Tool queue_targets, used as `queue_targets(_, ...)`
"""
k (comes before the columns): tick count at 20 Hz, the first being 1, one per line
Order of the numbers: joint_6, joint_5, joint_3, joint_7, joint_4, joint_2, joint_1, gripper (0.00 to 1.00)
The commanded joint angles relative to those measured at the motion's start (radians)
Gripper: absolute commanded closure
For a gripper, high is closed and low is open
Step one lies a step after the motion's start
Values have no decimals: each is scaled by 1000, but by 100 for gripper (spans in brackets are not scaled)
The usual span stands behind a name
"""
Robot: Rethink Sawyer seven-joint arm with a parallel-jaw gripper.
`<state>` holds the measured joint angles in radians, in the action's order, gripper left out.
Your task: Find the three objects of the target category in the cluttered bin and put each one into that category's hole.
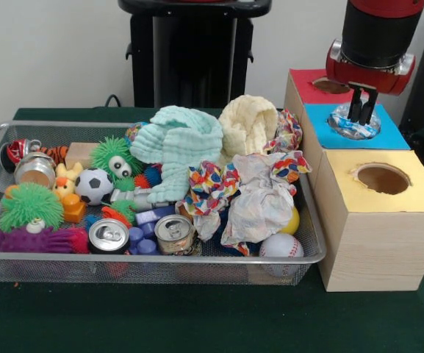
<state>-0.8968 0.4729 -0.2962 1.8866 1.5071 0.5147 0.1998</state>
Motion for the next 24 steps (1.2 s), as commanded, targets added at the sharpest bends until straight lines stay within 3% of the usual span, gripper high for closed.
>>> queue_targets(1, -46, 4, 110, 138, 70, -17, -50, 100)
queue_targets(14, 24, 15, 141, 143, 86, -48, -58, 100)
queue_targets(24, 7, 17, 167, 147, 96, -44, -65, 100)
